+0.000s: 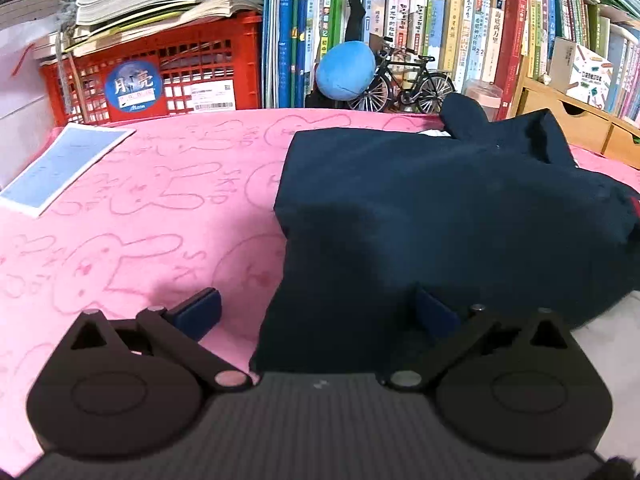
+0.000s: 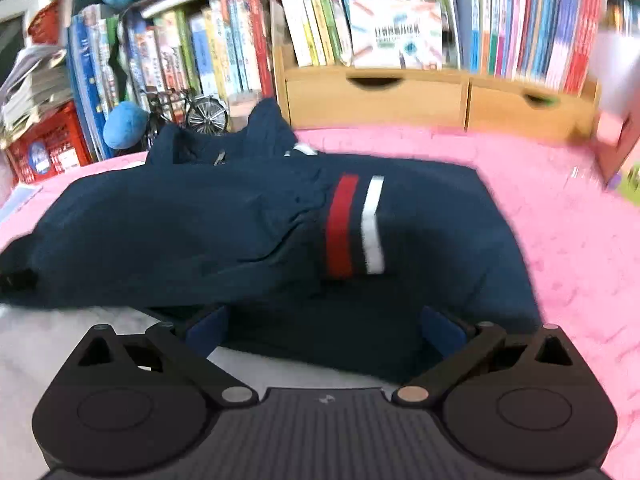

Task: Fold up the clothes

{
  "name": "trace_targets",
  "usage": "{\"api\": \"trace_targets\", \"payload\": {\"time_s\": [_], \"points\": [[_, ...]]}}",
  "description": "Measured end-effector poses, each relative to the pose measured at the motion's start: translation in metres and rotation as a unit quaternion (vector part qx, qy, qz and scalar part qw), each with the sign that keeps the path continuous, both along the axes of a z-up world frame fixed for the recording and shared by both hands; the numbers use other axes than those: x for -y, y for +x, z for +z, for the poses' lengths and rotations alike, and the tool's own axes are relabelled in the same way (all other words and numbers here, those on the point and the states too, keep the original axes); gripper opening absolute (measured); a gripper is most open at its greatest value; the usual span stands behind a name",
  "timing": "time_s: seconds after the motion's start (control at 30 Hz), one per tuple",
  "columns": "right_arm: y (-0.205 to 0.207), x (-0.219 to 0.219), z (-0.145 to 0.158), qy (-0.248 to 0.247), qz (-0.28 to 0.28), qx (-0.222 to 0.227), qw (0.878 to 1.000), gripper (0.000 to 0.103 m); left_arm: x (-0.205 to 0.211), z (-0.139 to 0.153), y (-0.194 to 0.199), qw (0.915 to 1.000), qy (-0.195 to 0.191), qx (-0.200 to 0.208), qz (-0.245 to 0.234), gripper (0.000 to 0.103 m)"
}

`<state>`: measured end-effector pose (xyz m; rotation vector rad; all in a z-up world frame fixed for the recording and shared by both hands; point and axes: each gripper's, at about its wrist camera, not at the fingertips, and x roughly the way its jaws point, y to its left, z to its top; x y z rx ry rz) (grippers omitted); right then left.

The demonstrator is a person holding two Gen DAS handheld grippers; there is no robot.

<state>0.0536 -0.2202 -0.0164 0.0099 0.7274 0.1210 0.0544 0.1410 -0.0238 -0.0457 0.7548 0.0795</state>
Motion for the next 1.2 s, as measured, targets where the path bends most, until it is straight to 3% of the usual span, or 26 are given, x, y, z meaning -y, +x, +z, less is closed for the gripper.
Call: {"api": "trace_targets", "payload": {"time_s": [0.23, 0.4, 0.5, 0.67, 0.77, 0.9, 1.0, 1.2], "points": [[-0.074, 0.019, 0.034, 0.015, 0.050, 0.085, 0.995, 0.103, 0.031, 0.030, -0.081, 0.9937, -0.022, 0.060, -0.092, 0.103], [-0.138, 0.044, 0.043, 0.045, 0.061, 0.116, 0.990, 0.103, 0.047, 0.032, -0.139, 0.9903, -0.048, 0.067, -0.112, 0.103], [-0.177, 0.057, 0.046, 0.052, 0.061, 0.128, 0.988, 0.103, 0.062, 0.029, -0.174, 0.9915, -0.040, 0.060, -0.108, 0.103], [-0.239, 0.068, 0.035, 0.034, 0.021, 0.089, 0.995, 0.103, 0.093, 0.020, -0.237, 0.9916, 0.003, 0.051, -0.118, 0.103], [-0.280, 0.072, 0.025, 0.043, 0.030, 0.073, 0.996, 0.103, 0.110, 0.010, -0.268, 0.9888, 0.049, 0.047, -0.133, 0.103], [-0.323, 0.071, 0.008, 0.043, 0.046, 0.054, 0.997, 0.103, 0.126, -0.008, -0.297, 0.9813, 0.081, 0.027, -0.173, 0.103], [-0.343, 0.067, -0.006, 0.044, 0.058, 0.034, 0.997, 0.103, 0.130, -0.027, -0.303, 0.9790, 0.079, -0.010, -0.187, 0.103], [-0.343, 0.054, -0.031, 0.030, 0.058, -0.015, 0.998, 0.103, 0.125, -0.052, -0.302, 0.9800, 0.064, -0.056, -0.180, 0.103]]}}
